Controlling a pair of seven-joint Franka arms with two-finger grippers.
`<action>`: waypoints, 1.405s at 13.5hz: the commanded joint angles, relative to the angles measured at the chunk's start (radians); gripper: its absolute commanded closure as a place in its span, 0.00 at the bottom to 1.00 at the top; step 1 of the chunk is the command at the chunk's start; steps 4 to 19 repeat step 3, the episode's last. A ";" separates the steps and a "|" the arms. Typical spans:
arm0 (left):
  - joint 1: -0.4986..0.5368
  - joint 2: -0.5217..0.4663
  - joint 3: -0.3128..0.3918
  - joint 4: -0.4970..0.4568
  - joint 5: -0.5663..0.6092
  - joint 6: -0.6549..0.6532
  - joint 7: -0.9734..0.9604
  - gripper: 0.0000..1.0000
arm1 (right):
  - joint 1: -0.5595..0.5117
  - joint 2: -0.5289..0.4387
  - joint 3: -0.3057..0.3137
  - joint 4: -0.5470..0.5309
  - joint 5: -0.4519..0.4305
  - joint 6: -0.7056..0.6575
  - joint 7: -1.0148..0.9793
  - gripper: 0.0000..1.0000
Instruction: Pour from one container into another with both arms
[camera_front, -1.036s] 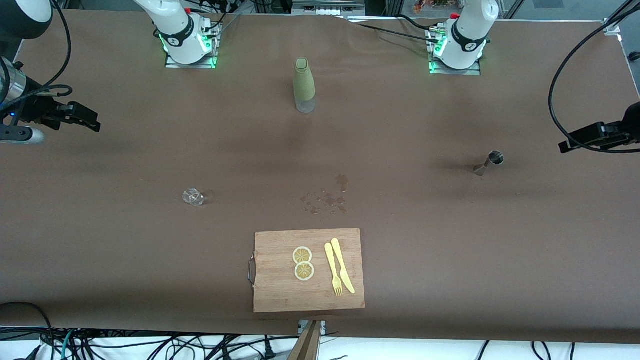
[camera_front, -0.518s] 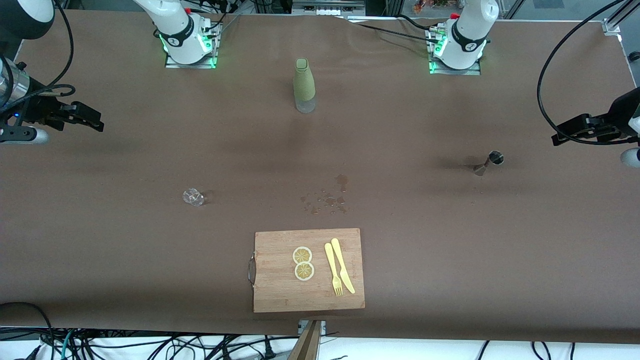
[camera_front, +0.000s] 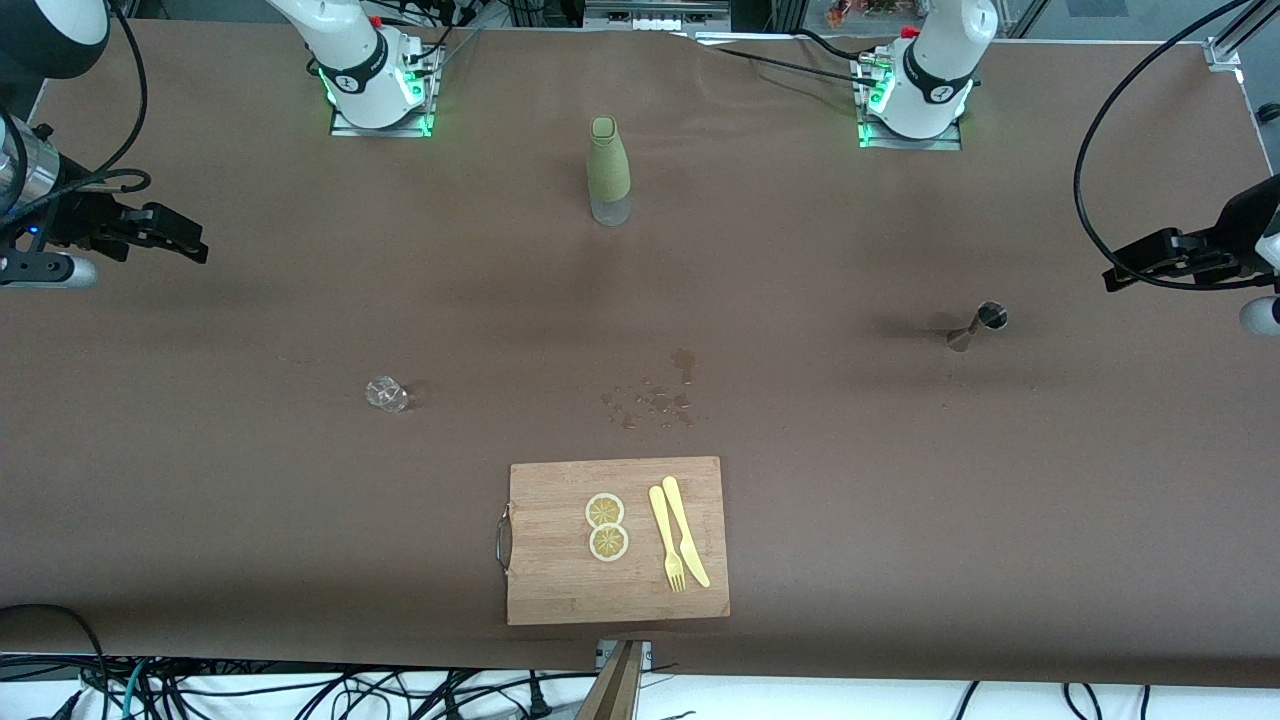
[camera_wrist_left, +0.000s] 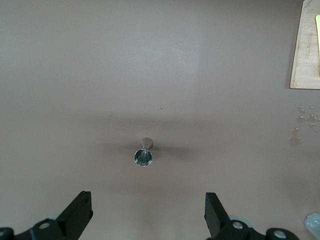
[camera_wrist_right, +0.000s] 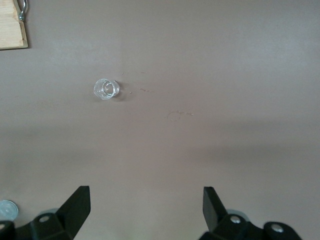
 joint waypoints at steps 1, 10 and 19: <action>-0.004 -0.019 -0.005 -0.019 0.037 0.009 -0.012 0.00 | 0.005 -0.005 -0.004 0.002 0.014 -0.011 -0.012 0.00; -0.005 -0.016 -0.005 -0.019 0.037 0.009 -0.010 0.00 | 0.005 -0.005 -0.003 0.003 0.014 -0.011 -0.012 0.00; -0.005 -0.016 -0.005 -0.019 0.037 0.009 -0.010 0.00 | 0.005 -0.005 -0.003 0.003 0.014 -0.011 -0.012 0.00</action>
